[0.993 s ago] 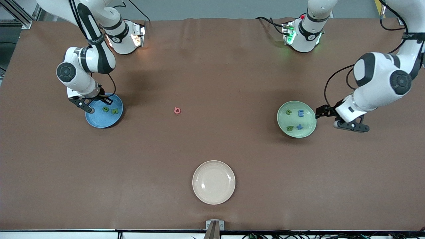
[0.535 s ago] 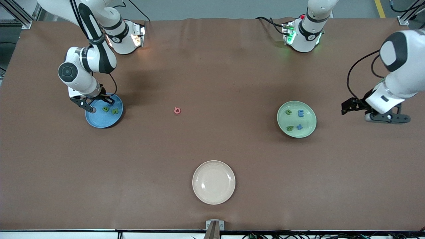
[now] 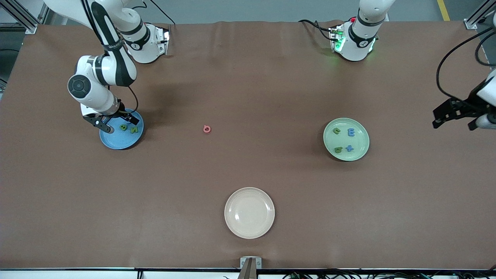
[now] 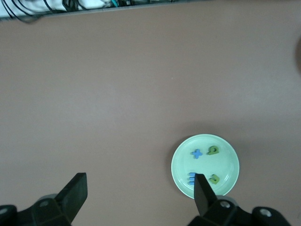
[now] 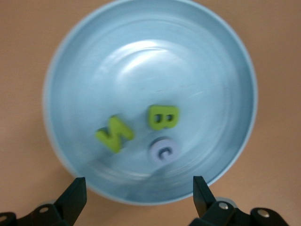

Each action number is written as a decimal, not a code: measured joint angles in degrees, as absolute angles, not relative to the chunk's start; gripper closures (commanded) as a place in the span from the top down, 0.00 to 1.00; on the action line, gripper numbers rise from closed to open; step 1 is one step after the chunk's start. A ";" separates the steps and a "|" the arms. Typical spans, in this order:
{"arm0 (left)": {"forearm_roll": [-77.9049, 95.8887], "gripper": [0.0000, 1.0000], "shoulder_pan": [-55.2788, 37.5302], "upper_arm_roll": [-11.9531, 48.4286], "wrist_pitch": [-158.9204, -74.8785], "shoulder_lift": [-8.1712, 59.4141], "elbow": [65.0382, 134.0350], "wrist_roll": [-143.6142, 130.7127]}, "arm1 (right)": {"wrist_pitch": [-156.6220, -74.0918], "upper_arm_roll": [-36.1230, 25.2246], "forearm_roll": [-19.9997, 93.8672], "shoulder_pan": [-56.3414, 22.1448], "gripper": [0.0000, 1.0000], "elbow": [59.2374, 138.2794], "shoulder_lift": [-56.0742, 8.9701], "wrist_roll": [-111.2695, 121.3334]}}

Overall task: Sort uppercase to blue plate, lowercase to green plate
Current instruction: 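Move the right gripper toward the pink Q, then lower the right gripper onto the pink Q and close it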

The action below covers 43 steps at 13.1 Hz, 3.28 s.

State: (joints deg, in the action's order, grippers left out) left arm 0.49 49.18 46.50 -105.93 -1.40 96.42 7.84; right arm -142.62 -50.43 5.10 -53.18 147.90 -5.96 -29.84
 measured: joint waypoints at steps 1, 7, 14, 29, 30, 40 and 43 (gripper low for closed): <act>0.56 1.00 49.19 46.42 -104.90 -1.34 94.39 7.84 | -140.95 -50.40 6.99 -54.68 1.00 146.62 -5.65 -30.36; 0.73 1.00 49.19 46.32 -102.11 -0.54 90.52 7.48 | -135.44 -49.86 8.77 -69.82 1.00 138.49 -5.22 -34.10; 0.78 1.00 45.25 42.66 -101.01 0.24 89.16 7.47 | -143.84 -49.29 8.70 -80.61 1.00 136.70 -8.65 -27.32; 0.95 1.00 -2.15 -4.20 -100.91 1.43 89.13 5.68 | -146.34 -40.08 36.01 -77.72 0.90 128.53 -25.94 3.14; 0.95 1.00 -2.11 -4.25 -100.90 1.44 89.13 5.68 | -146.36 -39.99 36.07 -77.68 0.90 128.52 -26.56 3.35; 0.95 1.00 -2.05 -4.39 -100.75 1.44 89.13 5.67 | -148.60 -37.30 38.43 -77.12 0.76 127.75 -30.74 3.87; 0.95 1.00 -2.24 -3.97 -100.48 1.45 89.43 5.67 | -148.65 -37.04 38.96 -77.11 0.66 127.22 -31.26 3.89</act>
State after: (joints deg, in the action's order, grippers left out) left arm 0.95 -2.24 -3.97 -100.48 1.45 89.43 5.67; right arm -148.65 -37.04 38.96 -77.11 127.22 -31.26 3.89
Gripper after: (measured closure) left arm 0.000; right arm 0.225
